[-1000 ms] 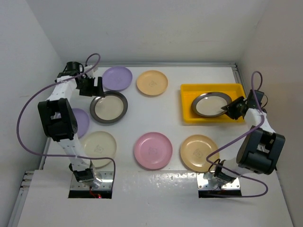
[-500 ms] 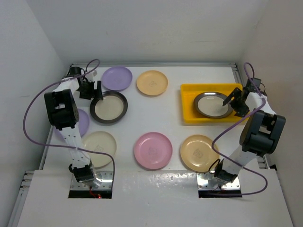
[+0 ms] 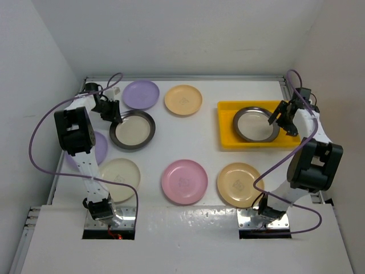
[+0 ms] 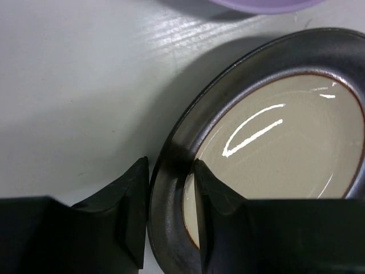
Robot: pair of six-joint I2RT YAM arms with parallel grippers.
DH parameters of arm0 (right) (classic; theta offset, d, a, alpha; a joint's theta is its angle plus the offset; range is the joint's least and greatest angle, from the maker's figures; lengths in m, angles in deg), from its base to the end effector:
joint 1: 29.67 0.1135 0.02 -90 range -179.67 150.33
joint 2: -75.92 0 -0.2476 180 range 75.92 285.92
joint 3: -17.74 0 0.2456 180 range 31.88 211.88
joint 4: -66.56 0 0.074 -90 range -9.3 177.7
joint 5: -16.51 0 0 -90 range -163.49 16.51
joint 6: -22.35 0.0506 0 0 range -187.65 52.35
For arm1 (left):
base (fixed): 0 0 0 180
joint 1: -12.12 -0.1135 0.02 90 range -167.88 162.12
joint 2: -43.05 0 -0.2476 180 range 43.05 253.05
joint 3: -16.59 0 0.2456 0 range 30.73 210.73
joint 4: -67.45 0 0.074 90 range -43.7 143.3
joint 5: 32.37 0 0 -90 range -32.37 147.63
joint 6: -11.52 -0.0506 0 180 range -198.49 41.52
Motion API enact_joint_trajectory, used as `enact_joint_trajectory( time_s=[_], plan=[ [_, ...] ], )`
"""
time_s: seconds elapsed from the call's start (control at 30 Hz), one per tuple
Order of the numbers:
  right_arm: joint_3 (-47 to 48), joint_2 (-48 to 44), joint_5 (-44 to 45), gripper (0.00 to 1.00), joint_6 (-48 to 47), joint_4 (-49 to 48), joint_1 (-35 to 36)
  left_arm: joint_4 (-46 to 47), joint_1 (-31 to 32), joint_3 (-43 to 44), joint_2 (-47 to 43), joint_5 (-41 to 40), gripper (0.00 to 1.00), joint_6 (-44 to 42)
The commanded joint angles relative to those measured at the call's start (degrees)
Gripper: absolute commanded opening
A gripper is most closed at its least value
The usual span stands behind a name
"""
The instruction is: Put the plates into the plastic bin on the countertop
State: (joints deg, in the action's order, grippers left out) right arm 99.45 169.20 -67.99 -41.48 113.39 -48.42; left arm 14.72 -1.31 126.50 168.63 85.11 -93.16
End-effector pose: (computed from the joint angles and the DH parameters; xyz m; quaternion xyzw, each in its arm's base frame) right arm 0.3203 -0.1139 0.2055 0.3793 0.8832 -0.0285 0.2744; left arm 0.4376 0.0805 0.1380 0.0549 0.9536 -0.1821 0.2332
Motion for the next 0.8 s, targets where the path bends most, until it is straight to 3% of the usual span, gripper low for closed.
enact_joint_trajectory(
  time_s=[0.0,0.17,0.4,0.63,0.77],
  plan=[
    [2.3,1.9,4.2,0.79,3.0,4.3,-1.5,-3.8,0.8,-0.1,0.5,3.4,0.34,-1.8],
    [2.4,6.7,-1.7,0.78,2.7,3.4,-3.8,-4.9,0.8,-0.1,0.5,3.4,0.28,-2.4],
    [1.1,7.5,-6.6,0.75,2.0,-0.3,-3.1,-7.8,0.8,0.5,0.5,5.6,0.0,-4.8],
    [-0.9,-2.5,-5.9,0.73,-1.9,-2.8,2.1,-16.4,1.3,2.3,-1.9,15.1,0.0,-13.4],
    [-4.0,-9.9,-10.0,0.73,-4.5,-6.8,7.0,-19.9,4.4,4.2,-6.5,18.3,0.0,-17.4]
  ],
)
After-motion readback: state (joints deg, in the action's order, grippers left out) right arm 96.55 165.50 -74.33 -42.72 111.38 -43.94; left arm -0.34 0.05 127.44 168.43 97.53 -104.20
